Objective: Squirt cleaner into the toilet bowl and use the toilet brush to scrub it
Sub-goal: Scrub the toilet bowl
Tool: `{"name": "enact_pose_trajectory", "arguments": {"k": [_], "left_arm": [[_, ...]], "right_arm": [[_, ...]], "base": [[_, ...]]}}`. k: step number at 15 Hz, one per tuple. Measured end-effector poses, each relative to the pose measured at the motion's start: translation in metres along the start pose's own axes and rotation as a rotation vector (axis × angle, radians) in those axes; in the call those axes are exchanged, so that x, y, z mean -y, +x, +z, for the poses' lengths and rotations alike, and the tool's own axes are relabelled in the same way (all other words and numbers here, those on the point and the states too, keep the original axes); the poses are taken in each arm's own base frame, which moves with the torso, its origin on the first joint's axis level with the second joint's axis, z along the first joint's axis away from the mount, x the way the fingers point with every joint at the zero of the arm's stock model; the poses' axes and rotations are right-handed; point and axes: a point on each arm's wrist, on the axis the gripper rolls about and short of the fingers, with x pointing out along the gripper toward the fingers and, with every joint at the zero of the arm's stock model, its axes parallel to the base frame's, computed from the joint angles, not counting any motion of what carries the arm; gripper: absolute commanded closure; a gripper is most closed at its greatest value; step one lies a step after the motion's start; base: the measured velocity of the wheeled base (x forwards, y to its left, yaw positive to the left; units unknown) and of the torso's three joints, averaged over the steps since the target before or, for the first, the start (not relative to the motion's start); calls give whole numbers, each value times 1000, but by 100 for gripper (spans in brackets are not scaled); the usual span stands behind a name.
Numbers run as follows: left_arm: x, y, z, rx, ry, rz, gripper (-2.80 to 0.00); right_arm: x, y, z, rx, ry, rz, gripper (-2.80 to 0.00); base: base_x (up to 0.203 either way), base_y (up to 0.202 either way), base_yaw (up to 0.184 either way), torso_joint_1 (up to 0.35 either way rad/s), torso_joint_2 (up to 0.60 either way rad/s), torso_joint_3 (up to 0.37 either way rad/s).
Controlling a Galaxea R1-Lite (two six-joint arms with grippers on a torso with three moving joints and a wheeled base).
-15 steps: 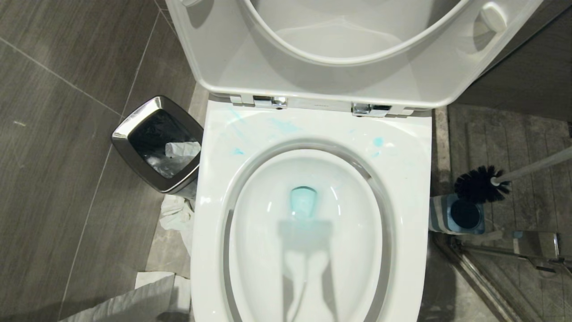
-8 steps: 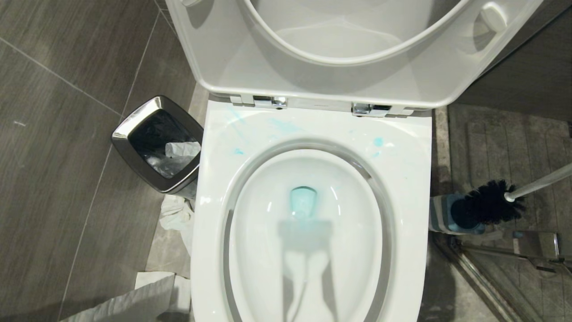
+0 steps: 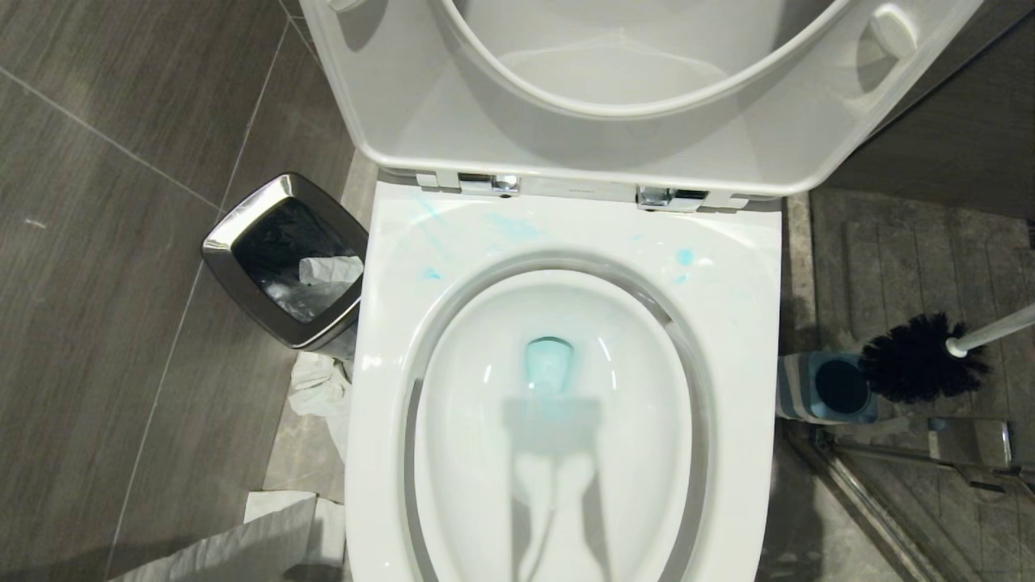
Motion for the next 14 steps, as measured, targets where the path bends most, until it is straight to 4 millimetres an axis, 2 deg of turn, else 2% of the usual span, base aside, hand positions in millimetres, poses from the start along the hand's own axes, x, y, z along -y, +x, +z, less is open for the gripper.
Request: {"name": "enact_pose_trajectory", "arguments": {"k": [4, 14], "left_arm": [[0, 0, 0, -1, 5, 4, 0], [0, 0, 0, -1, 1, 4, 0]], "right_arm": [[-1, -1, 1, 6, -21, 26, 0], [-3, -1, 1, 8, -22, 46, 0]], "base": [[0, 0, 0, 3, 2, 37], [0, 0, 0, 2, 1, 194]]}}
